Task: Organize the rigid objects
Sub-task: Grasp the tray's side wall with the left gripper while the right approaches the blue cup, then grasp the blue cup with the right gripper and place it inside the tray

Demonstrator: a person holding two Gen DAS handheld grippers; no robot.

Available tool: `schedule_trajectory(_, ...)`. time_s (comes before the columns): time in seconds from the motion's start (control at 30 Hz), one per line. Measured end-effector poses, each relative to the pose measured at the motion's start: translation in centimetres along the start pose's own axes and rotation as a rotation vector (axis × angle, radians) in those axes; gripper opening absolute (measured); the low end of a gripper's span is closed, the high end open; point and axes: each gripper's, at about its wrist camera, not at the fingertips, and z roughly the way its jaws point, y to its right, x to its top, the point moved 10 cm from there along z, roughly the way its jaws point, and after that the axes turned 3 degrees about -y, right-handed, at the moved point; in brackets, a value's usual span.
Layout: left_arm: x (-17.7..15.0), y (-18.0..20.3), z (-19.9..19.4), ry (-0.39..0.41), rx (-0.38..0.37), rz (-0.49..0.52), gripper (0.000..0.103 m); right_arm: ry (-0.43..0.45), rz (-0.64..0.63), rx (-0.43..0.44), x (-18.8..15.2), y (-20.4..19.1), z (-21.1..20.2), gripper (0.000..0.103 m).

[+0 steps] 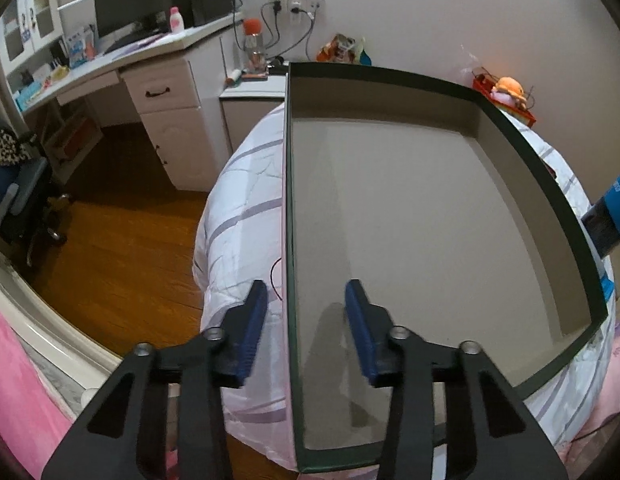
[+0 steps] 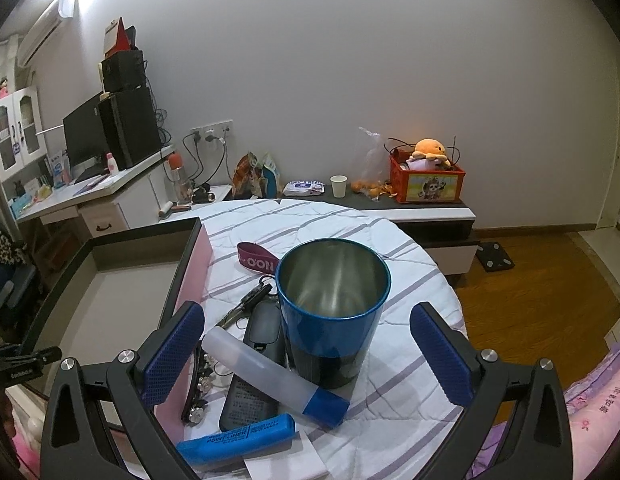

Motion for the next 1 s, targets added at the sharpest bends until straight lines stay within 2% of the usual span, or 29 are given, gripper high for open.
schedule_trajectory(0.07, 0.0, -0.2, -0.1, -0.006, -0.011, -0.002, 0.035, -0.002, 0.002, 0.002, 0.0, 0.0, 0.1, 0.103)
schedule_trajectory(0.1, 0.0, -0.2, -0.3, -0.004, -0.015, 0.002, 0.028, -0.004, 0.003, 0.0, 0.0, 0.1, 0.1, 0.103)
schedule_trajectory(0.13, 0.0, -0.1, -0.5, 0.002, -0.021, 0.009, 0.025, -0.006, 0.003, -0.008, -0.1, 0.1, 0.2, 0.103)
schedule_trajectory(0.27, -0.1, -0.4, -0.9, 0.009, 0.001, 0.032, 0.016, -0.006, 0.003, -0.004, -0.1, 0.1, 0.4, 0.103)
schedule_trajectory(0.37, -0.1, -1.0, -1.4, 0.008, -0.011, 0.028, 0.01, -0.013, 0.007, 0.005, -0.2, 0.1, 0.7, 0.103)
schedule_trajectory(0.6, -0.2, -1.2, -2.0, 0.006, -0.009, 0.038, 0.009, -0.002, -0.005, 0.008, 0.1, 0.0, 0.8, 0.102)
schedule_trajectory(0.83, -0.2, -1.3, -2.3, 0.011, 0.002, 0.04, 0.008, -0.006, 0.018, 0.038, 0.0, 0.3, 1.4, 0.095)
schedule_trajectory(1.0, -0.1, -1.4, -2.5, 0.012, 0.007, 0.046, 0.008, -0.007, 0.021, 0.037, 0.1, 0.5, 2.2, 0.095)
